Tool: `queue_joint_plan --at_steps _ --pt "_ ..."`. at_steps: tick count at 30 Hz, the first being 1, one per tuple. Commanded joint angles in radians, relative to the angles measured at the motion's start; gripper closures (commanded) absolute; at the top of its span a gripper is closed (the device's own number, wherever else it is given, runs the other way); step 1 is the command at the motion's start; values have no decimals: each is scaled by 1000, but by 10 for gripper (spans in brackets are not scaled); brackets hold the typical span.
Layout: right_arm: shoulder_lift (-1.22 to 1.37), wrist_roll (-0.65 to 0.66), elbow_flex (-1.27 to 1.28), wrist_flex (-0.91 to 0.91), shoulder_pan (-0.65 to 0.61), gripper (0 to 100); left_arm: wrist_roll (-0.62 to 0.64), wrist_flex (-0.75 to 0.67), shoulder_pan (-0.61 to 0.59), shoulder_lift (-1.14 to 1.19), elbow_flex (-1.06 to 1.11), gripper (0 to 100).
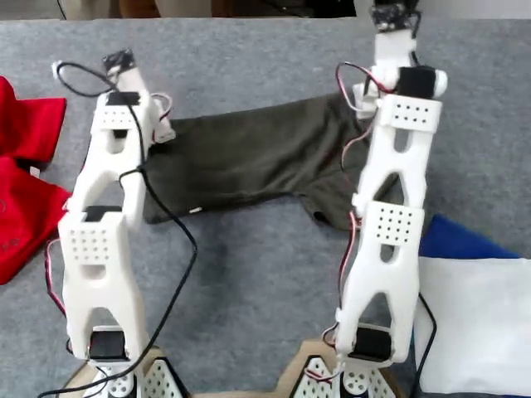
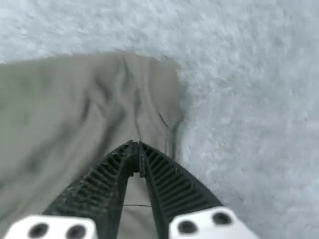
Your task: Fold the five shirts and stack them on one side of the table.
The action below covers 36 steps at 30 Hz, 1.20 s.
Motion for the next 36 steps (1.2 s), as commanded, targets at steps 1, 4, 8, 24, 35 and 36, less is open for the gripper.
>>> queue_joint_plan --at_steps 1,4,8,24,35,36 --pt "82 -17 -50 -17 38 994 9 -43 -40 7 -84 980" --pt "160 2 -44 -83 44 994 8 -43 -46 22 -92 980" --pt "219 8 -48 -114 62 994 6 -49 -46 30 -95 980" --pt "90 35 -48 -28 70 994 -29 -41 -49 22 -95 980" --pt "-237 376 -44 75 87 994 12 153 -55 -73 -199 981" --pt "-262 423 -38 78 85 994 12 172 -58 -81 -199 981"
